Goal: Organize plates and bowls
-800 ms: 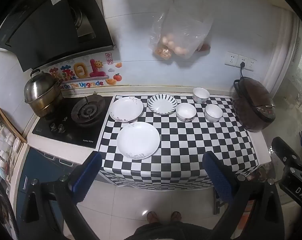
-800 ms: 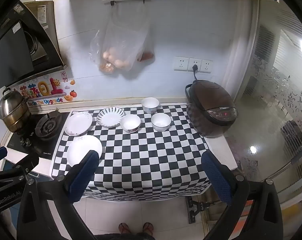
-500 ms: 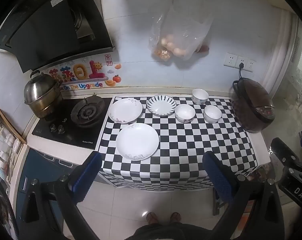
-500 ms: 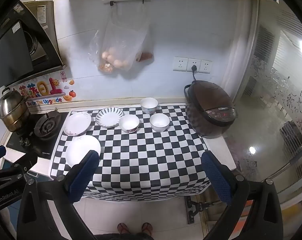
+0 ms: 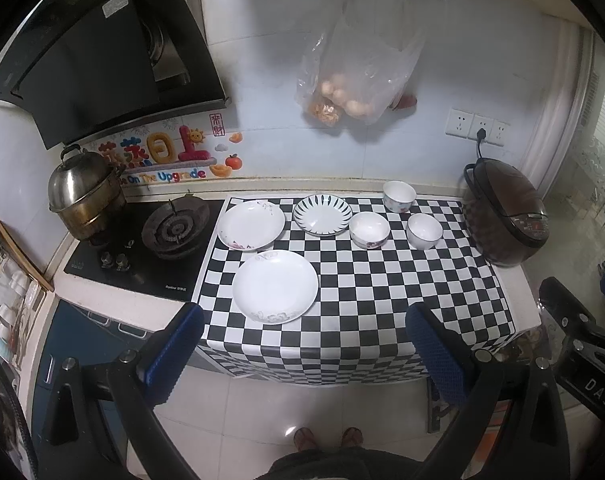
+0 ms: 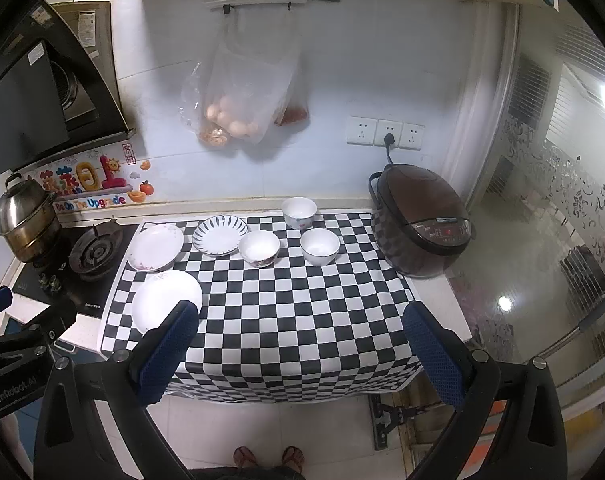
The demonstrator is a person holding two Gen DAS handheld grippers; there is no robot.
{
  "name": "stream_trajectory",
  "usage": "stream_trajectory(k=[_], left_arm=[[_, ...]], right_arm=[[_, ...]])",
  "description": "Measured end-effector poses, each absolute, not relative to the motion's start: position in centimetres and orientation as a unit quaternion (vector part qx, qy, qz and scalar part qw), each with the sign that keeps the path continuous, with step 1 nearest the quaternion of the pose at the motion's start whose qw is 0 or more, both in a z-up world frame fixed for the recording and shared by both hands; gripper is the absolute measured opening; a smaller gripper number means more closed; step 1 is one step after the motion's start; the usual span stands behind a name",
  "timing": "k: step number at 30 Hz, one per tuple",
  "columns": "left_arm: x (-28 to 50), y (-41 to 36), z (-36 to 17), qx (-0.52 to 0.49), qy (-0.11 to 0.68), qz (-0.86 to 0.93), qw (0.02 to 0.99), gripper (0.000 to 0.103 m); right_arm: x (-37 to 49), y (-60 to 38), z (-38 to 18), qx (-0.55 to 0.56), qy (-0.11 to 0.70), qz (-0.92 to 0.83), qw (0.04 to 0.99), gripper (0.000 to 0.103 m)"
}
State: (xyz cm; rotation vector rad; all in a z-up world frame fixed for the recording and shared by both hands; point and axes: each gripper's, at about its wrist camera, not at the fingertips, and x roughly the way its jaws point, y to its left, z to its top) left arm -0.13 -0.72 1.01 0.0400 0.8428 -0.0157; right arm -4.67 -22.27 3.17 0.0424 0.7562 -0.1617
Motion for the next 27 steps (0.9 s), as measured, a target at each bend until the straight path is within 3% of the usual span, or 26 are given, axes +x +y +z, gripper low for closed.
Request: stream_trajectory(k=[27], left_arm=[[0.3, 0.4, 0.5, 0.008, 0.413, -0.011, 0.910, 0.103]], right_arm=[[-3.9, -22.1, 3.7, 0.015, 0.366, -0.080, 0.927, 0.103]])
